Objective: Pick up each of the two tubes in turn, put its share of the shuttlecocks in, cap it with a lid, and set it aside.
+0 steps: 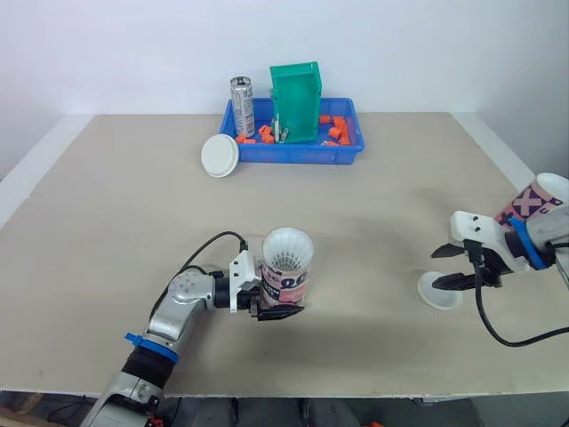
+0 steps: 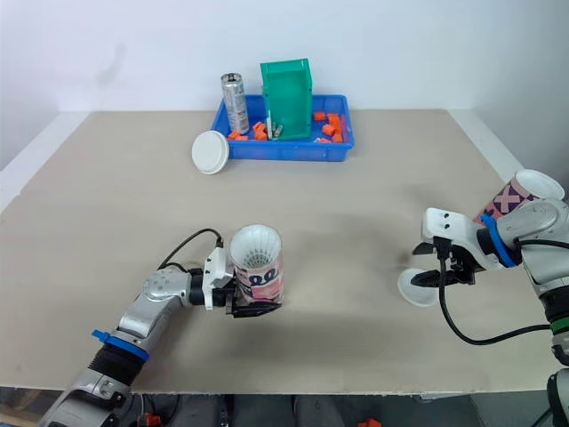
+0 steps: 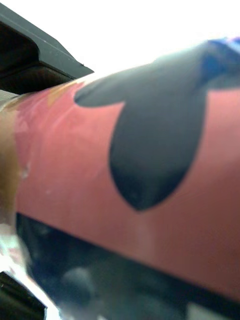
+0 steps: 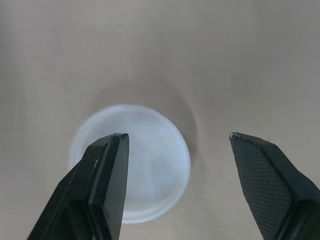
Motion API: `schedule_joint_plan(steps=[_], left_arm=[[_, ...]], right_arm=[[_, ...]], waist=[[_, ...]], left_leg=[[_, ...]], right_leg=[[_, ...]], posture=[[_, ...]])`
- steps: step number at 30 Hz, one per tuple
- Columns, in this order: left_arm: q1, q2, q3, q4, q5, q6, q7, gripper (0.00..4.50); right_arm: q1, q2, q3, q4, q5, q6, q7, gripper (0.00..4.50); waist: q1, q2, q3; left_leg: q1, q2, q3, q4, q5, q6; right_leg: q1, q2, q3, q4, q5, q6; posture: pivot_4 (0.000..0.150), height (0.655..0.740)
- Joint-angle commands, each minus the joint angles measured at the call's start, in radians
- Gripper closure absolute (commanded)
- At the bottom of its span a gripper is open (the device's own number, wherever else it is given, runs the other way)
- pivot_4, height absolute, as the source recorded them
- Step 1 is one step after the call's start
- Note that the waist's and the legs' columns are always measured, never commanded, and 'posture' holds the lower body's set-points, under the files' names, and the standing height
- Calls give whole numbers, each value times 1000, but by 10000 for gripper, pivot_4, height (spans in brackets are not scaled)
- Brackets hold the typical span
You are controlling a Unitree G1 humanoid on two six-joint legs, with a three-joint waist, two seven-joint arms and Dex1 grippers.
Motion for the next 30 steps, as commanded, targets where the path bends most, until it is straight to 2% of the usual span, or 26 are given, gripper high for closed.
schedule_joint_plan(steps=[1, 9, 12, 17, 18, 23, 30], left_arm=[[35, 38, -36, 7, 0, 116, -29, 5468], [7, 52, -35, 44, 33, 74, -21, 5468], [-4, 28, -13, 87, 36, -8, 7, 5468], [6, 11, -13, 136, 35, -68, 8, 5468], [8, 12, -16, 138, 33, -65, 1, 5468], [4, 18, -23, 144, 20, -23, -23, 5468], [-21, 22, -20, 186, 35, -29, -42, 5468]], right_arm=[[-54, 22, 6, 67, -36, -36, 8, 10174], [-78, 54, 21, 122, -79, -72, 29, 10174], [-70, 51, 14, 113, -80, -74, 41, 18325], [-74, 50, 6, 94, -79, -72, 48, 41691], [-75, 50, 4, 89, -76, -73, 51, 44772], [-90, 51, -16, 25, -52, -61, 56, 44772], [-160, 61, -72, -288, 83, 45, 75, 44772]], waist=[[-3, 0, 0], [-4, 1, 0], [-4, 1, -1], [-4, 1, -1], [-4, 1, -1], [-4, 3, -2], [-4, 6, -4]], left_leg=[[1, 0, 0, 0, 0, 0], [3, 0, 0, -2, -1, 0], [4, 0, 0, -2, -1, 0], [8, 0, 1, -1, 0, 0], [8, -1, 1, -1, 0, 0], [9, -1, 2, -1, 0, 0], [9, -1, 1, -1, 0, 0]], right_leg=[[1, 0, 0, 0, -1, 0], [2, 0, 0, 0, -2, -1], [4, 0, 1, 0, -1, -1], [6, 0, 2, 0, 0, -1], [6, 0, 2, 0, 0, -1], [6, 0, 4, 0, 0, 0], [6, 0, 4, 0, 0, 0]], posture=[[1500, 7083], [1500, 7083], [1500, 7083], [1500, 7083], [1500, 7083], [1500, 7083], [1500, 7083]])
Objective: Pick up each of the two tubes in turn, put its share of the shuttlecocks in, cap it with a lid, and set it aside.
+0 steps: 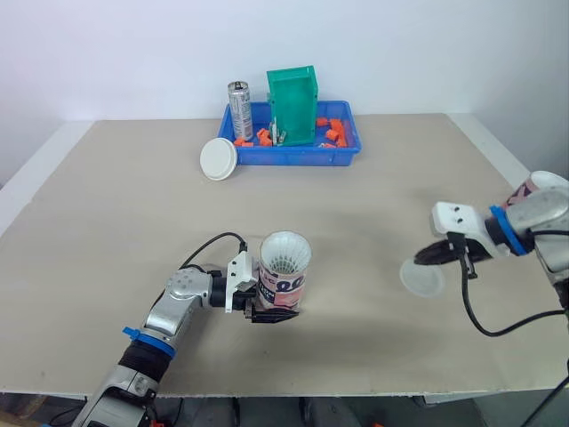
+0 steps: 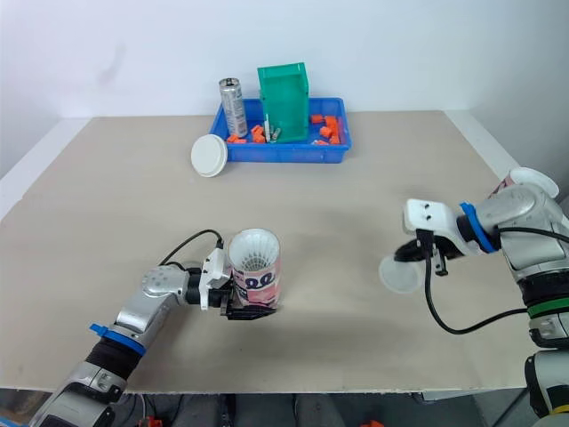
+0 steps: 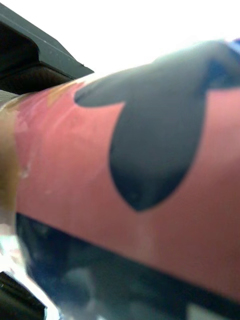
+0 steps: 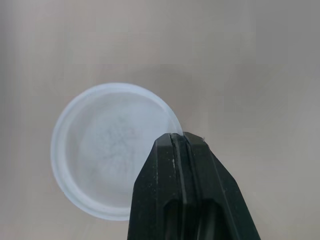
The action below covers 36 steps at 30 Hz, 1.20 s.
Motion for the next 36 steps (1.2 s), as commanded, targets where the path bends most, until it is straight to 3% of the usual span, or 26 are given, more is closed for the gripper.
schedule_joint_plan(steps=[1, 3, 7, 13, 25, 36], left_arm=[[17, 15, -17, 99, 44, 22, 5, 5468], [7, 13, -13, 118, 47, 9, 5, 5468], [-12, 16, -19, 175, 60, -30, -16, 5468], [-45, 12, -17, 234, 62, -64, -32, 5468], [-48, 13, -22, 237, 64, -59, -39, 5468], [-58, 14, -13, 245, 62, -52, -39, 5468]], right_arm=[[-82, 11, -65, -197, 108, 78, 29, 44772], [-117, 27, -69, -269, 153, 126, 27, 44772], [-349, 144, -32, -434, 272, 192, 52, 44772], [-479, 260, 82, -429, 269, 141, 65, 44772], [-596, 424, 270, -170, 129, -102, 65, 44772], [-589, 412, 307, -246, 199, -91, 65, 44772]], waist=[[0, 1, 0], [0, 1, -1], [-8, 4, -2], [-16, -6, -7], [-18, -5, -7], [-19, -5, -7]], left_leg=[[0, 0, 0, 0, 0, 0], [0, 0, -1, 0, 0, 0], [0, -1, -1, 0, 0, 0], [1, 0, -6, 0, -1, -1], [1, 0, -3, -1, 0, -1], [0, 0, -3, -2, -1, -1]], right_leg=[[0, 0, 0, 0, 0, 0], [0, 0, 0, 0, 0, 0], [-2, 0, 0, 0, 0, 0], [-3, -1, -5, -1, -1, -2], [-2, -4, -6, -1, 0, -3], [-4, -3, -6, -1, -1, -3]], posture=[[1500, 7083], [1500, 7083], [1500, 7083], [1500, 7083], [1500, 7083], [1500, 7083]])
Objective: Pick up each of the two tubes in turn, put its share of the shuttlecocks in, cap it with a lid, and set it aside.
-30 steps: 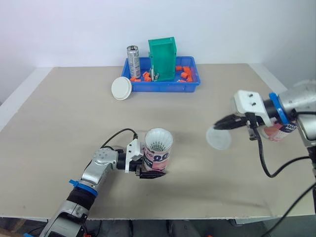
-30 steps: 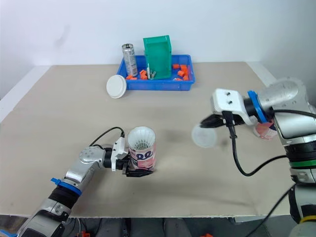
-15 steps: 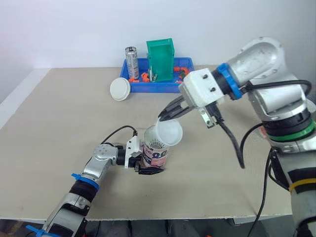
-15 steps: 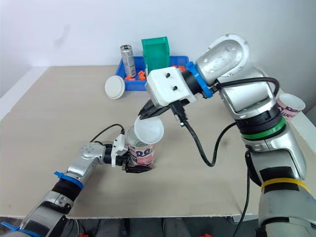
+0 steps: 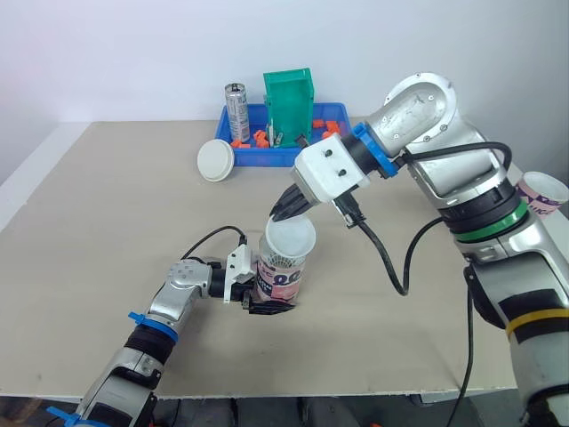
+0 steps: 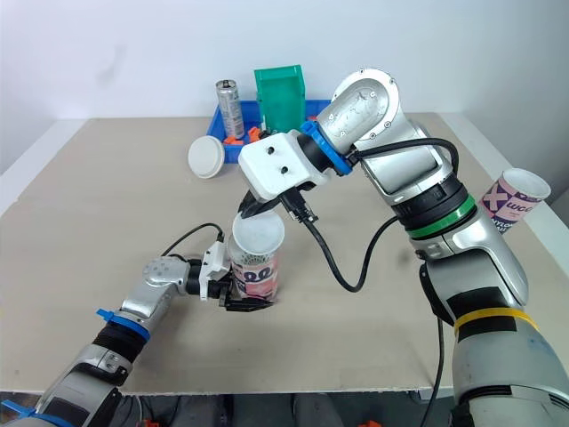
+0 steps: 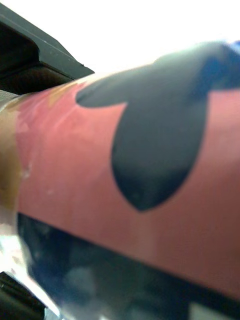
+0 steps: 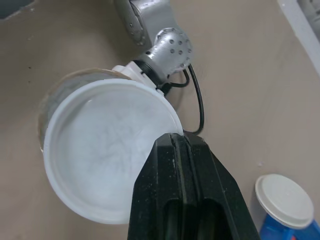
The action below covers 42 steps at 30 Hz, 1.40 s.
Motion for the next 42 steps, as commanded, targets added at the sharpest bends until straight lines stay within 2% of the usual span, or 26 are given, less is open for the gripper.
schedule_joint_plan(steps=[1, 22, 29, 42], left_arm=[[34, 22, -15, 83, 55, 41, 16, 5468], [35, 22, -3, 73, 52, 49, 22, 5468], [31, 19, -2, 78, 53, 49, 24, 5468], [27, 24, 3, 79, 52, 50, 23, 5468]], right_arm=[[-8, -11, -9, -73, 47, 18, 40, 44772], [-6, 7, 13, -9, -39, -67, 40, 44772], [-39, 17, -5, 13, -16, -67, 40, 44772], [-6, -5, 12, -62, 24, -39, 40, 44772]], waist=[[0, 0, 0], [0, -1, 1], [0, -1, 1], [0, -2, 2]], left_leg=[[0, 0, 0, 0, 0, 0], [0, 0, 0, -1, 0, -1], [0, 0, 0, -1, 0, -1], [0, 0, 0, -8, -1, -1]], right_leg=[[0, 0, 0, 0, 0, 0], [-2, -1, 0, -1, 0, 0], [-2, -1, 0, -1, 0, -1], [-2, -3, -2, -8, 0, -1]], posture=[[1500, 7083], [1500, 7083], [1500, 7083], [1500, 7083]])
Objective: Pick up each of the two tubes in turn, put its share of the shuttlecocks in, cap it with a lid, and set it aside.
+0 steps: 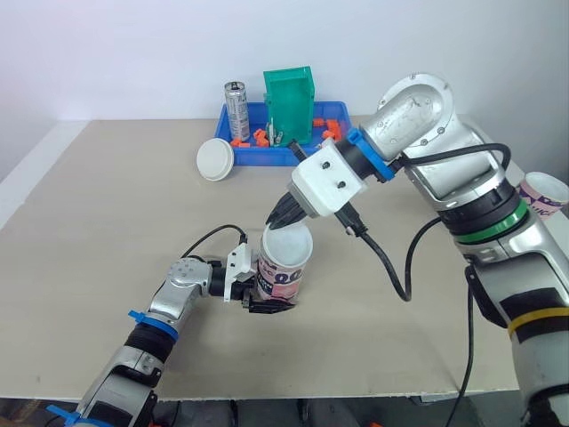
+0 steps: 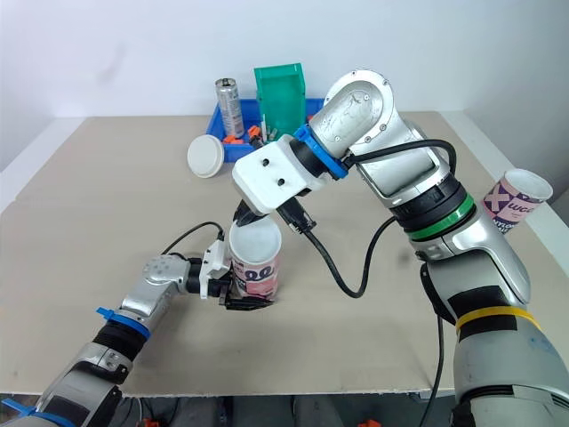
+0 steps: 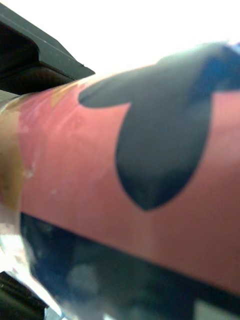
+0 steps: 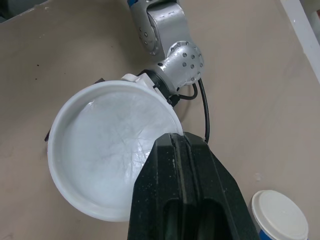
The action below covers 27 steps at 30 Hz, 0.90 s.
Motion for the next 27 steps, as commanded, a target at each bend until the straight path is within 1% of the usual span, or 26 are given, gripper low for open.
schedule_joint_plan(steps=[1, 8, 12, 16, 18, 19, 20, 21, 22, 23, 27], left_arm=[[35, 24, -5, 78, 49, 43, 26, 5468], [34, 27, -2, 76, 47, 46, 27, 5468], [36, 27, -2, 74, 46, 46, 28, 5468], [36, 25, -1, 74, 45, 47, 31, 5468], [38, 24, 0, 72, 44, 47, 33, 5468], [39, 24, 0, 70, 44, 47, 34, 5468], [41, 25, 0, 69, 44, 47, 34, 5468], [42, 25, 1, 67, 43, 47, 35, 5468], [43, 24, 1, 68, 43, 47, 35, 5468], [44, 24, 1, 68, 43, 47, 36, 5468], [45, 25, 1, 66, 42, 48, 36, 5468]], right_arm=[[-1, 4, -25, -27, 12, 4, 38, 44772], [8, -18, 6, -34, 7, -19, 38, 44772], [26, -23, 36, -31, -53, -79, 38, 44772], [43, 2, 35, -1, -125, -151, 34, 44772], [48, 16, 37, 10, -145, -167, 28, 38184], [49, 23, 36, 13, -152, -175, 25, 36818], [50, 32, 33, 16, -160, -178, 19, 31535], [51, 41, 29, 16, -163, -174, 14, 28628], [56, 47, 26, 10, -157, -170, 21, 22571], [61, 54, 23, 5, -155, -162, 22, 20386], [66, 87, -1, 21, -163, -141, 3, 20386]], waist=[[0, 0, 0], [0, 0, 0], [0, 0, 0], [0, 0, 0], [0, 0, 0], [0, 0, 0], [0, 0, 0], [0, 0, -1], [0, 1, -1], [0, 0, -1], [0, 0, -2]], left_leg=[[0, 0, 0, -1, 0, 0], [0, 0, 0, -4, 0, 0], [0, 0, 0, -5, 0, 0], [0, 0, 0, -5, 0, 0], [0, 0, 0, -5, 0, 0], [0, 0, 0, -5, 0, 0], [0, 0, 0, -5, 0, 0], [0, 0, 0, -5, 0, 0], [1, 0, 0, -5, 0, 0], [1, 0, 0, -6, 0, 0], [1, 0, 0, -6, 0, 0]], right_leg=[[0, 0, 0, -1, 0, 0], [1, 0, 0, -5, 0, 0], [1, 0, -1, -7, 0, 0], [1, 0, -1, -7, 0, 0], [1, 0, -1, -7, 0, 0], [1, 0, -1, -7, 0, 0], [1, 0, -1, -7, 0, 0], [1, 0, -1, -7, 0, 0], [2, 0, -1, -7, 0, 0], [2, 0, -1, -7, 0, 0], [2, 0, -1, -7, 0, 0]], posture=[[1500, 7083], [1500, 7083], [1500, 7083], [1500, 7083], [1500, 7083], [1500, 7083], [1500, 7083], [1500, 7083], [1500, 7083], [1500, 7083], [1500, 7083]])
